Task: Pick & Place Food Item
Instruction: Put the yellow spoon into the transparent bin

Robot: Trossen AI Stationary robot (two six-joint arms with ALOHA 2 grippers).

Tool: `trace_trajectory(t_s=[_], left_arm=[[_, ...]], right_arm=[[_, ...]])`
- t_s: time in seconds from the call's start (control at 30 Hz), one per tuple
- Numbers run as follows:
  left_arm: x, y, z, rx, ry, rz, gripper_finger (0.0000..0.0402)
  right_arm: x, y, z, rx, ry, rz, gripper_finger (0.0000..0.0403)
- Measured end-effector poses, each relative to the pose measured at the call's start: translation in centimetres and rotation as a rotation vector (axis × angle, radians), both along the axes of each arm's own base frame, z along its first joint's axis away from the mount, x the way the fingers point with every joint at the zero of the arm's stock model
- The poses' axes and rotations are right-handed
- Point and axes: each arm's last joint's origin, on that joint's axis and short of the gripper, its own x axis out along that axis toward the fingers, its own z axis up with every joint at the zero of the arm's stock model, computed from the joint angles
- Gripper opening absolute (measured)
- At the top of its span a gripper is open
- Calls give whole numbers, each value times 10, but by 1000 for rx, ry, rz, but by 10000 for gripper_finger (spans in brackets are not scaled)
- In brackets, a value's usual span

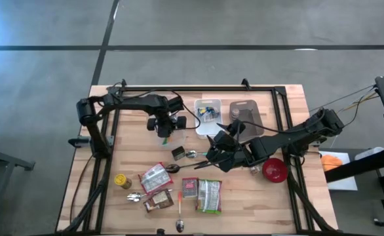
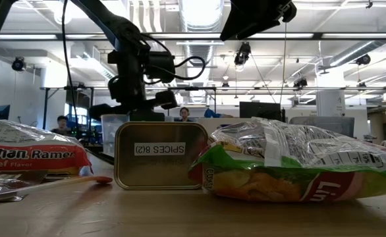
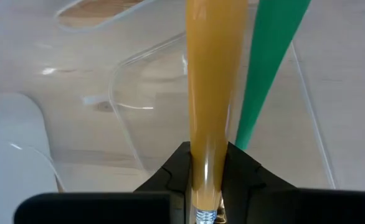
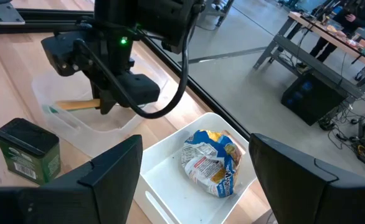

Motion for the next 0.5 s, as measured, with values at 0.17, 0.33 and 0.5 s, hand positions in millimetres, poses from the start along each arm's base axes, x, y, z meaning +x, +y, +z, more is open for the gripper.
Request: trace_trajectory(t_s=[0.17, 0.33, 0.5], left_arm=[[0, -1, 0, -1, 5, -5, 50], [0, -2, 0, 0, 6, -9, 64], [1, -5, 0, 24, 19, -19, 93]], right_arm=[[0, 0, 0, 0, 0, 0, 293], [0, 0, 0, 0, 0, 0, 293], [0, 0, 0, 0, 0, 0, 293]])
